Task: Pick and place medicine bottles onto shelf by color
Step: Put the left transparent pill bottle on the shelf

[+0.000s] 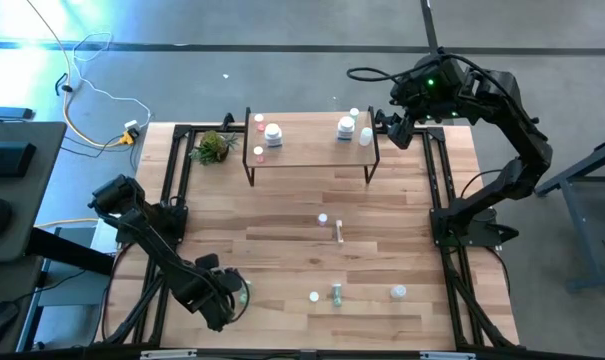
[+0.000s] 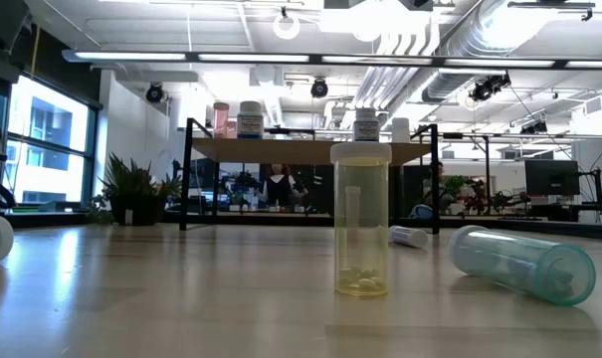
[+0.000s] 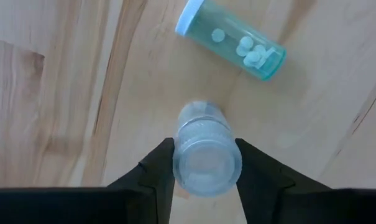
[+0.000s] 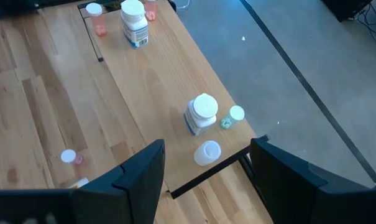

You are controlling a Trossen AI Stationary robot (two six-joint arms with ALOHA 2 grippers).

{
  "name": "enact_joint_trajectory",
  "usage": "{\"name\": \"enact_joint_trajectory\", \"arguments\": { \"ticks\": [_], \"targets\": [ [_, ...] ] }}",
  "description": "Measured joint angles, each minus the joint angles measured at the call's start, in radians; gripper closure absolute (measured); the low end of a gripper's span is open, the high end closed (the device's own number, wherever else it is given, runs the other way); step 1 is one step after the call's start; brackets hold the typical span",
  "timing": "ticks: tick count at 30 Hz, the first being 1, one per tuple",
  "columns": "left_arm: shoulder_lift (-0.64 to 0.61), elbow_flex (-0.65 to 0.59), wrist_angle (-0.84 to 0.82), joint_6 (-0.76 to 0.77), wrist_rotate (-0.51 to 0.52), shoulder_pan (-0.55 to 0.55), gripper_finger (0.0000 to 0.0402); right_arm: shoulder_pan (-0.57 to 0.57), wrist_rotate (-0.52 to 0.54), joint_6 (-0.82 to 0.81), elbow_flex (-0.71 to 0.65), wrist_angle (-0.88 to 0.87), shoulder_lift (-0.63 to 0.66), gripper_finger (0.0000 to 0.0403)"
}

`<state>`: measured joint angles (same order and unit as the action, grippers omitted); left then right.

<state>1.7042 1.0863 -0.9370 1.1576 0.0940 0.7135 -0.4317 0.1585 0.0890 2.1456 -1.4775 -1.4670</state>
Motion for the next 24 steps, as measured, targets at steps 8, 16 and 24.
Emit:
{"name": "enact_joint_trajectory", "arguments": {
  "ticks": [8, 16, 24],
  "targets": [
    [-0.026, 0.055, -0.001, 0.0, -0.008, -0.049, 0.0261, 0.0, 0.0, 0.017, 0.0, 0.0, 0.0, 0.0176],
    [-0.097, 0.15, -0.09, -0.171, 0.038, -0.195, 0.0269, 0.0, 0.0, 0.021, 0.0, 0.0, 0.0, 0.0176],
    [-0.154, 0.246, -0.184, -0.466, 0.112, -0.409, 0.0265, 0.0, 0.0, 0.02, 0.0, 0.0, 0.0, 0.0176]
  ]
}}
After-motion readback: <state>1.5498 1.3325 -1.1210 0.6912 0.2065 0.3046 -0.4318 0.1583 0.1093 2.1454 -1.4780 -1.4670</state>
